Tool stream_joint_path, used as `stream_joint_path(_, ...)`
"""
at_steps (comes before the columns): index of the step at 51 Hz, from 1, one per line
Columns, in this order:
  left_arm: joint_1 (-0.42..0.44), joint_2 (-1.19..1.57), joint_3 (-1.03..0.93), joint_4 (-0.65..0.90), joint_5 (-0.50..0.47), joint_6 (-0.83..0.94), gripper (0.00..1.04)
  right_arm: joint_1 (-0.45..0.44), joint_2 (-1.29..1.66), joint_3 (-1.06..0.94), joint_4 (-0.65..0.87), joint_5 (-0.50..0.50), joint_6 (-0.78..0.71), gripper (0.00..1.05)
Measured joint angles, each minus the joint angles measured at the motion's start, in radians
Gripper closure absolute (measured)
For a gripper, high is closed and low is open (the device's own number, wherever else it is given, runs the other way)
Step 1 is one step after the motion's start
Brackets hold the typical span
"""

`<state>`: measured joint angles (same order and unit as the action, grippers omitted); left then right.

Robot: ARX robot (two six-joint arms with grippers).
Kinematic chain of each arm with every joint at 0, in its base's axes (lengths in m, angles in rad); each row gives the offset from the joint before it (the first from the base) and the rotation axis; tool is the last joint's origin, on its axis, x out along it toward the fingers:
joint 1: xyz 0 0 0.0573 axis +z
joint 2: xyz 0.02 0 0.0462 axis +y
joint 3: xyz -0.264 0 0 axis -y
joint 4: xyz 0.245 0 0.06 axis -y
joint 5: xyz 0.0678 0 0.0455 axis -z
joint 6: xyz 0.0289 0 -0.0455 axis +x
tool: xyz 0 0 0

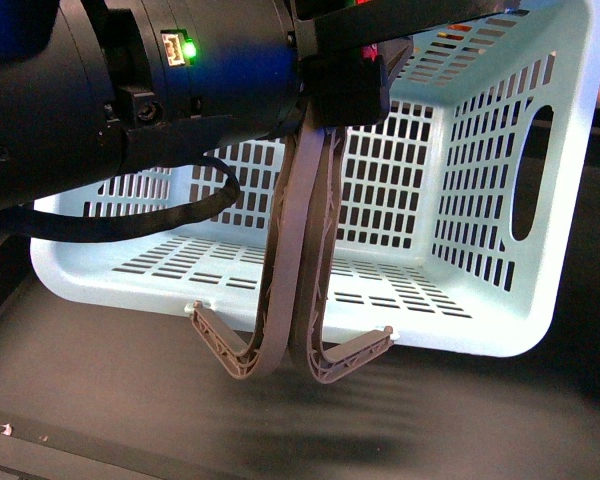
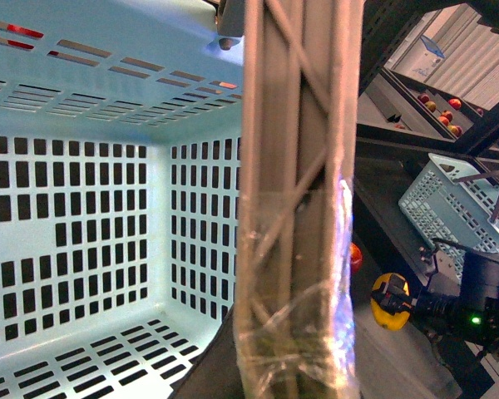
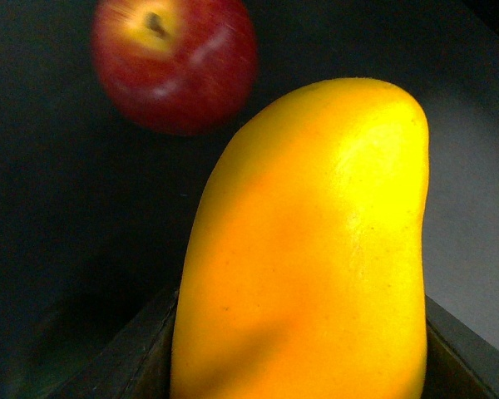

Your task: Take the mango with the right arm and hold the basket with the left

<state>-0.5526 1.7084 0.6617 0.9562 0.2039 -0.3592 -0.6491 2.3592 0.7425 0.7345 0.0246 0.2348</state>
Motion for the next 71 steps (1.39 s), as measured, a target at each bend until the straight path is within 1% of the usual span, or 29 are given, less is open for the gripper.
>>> stream_joint_path(8,0.000,0.000,0.000,0.000,0.000,0.000,0.96,0.031,-0.163,-0.085,-0.032,-0.116,-0.003,0.45)
stream_joint_path(13,0.000,0.000,0.000,0.000,0.000,0.000,0.96,0.074,-0.315,-0.151,-0.077,-0.211,-0.002,0.45)
stream_joint_path(15,0.000,0.000,0.000,0.000,0.000,0.000,0.96,0.086,-0.351,-0.165,-0.087,-0.233,-0.002,0.45)
stream_joint_path(19,0.000,0.000,0.000,0.000,0.000,0.000,0.96,0.135,-0.483,-0.215,-0.114,-0.314,-0.003,0.45)
stream_joint_path(23,0.000,0.000,0.000,0.000,0.000,0.000,0.96,0.211,-0.663,-0.265,-0.160,-0.413,-0.002,0.45)
stream_joint_path(27,0.000,0.000,0.000,0.000,0.000,0.000,0.96,0.267,-0.775,-0.281,-0.201,-0.429,-0.001,0.45)
stream_joint_path(29,0.000,0.000,0.000,0.000,0.000,0.000,0.96,0.315,-0.859,-0.284,-0.237,-0.421,0.007,0.45)
stream_joint_path(35,0.000,0.000,0.000,0.000,0.000,0.000,0.96,0.394,-0.976,-0.283,-0.290,-0.392,0.027,0.45)
stream_joint_path(41,0.000,0.000,0.000,0.000,-0.001,0.000,0.96,0.530,-1.082,-0.267,-0.338,-0.336,0.064,0.45)
stream_joint_path(42,0.000,0.000,0.000,0.000,-0.001,0.000,0.96,0.568,-1.094,-0.259,-0.342,-0.318,0.073,0.45)
stream_joint_path(47,0.000,0.000,0.000,0.000,-0.001,0.000,0.96,0.659,-1.101,-0.238,-0.339,-0.274,0.093,0.45)
stream_joint_path(51,0.000,0.000,0.000,0.000,-0.001,0.000,0.96,0.768,-1.072,-0.214,-0.314,-0.213,0.119,0.45)
stream_joint_path(54,0.000,0.000,0.000,0.000,-0.001,0.000,0.96,0.820,-1.040,-0.198,-0.298,-0.183,0.132,0.45)
stream_joint_path(58,0.000,0.000,0.000,0.000,0.001,0.000,0.96,0.873,-0.990,-0.179,-0.279,-0.154,0.146,0.45)
stream_joint_path(63,0.000,0.000,0.000,0.000,0.001,0.000,0.96,0.916,-0.930,-0.155,-0.255,-0.128,0.159,0.45)
stream_joint_path(71,0.000,0.000,0.000,0.000,0.000,0.000,0.96,0.950,-0.851,-0.128,-0.235,-0.085,0.175,0.45)
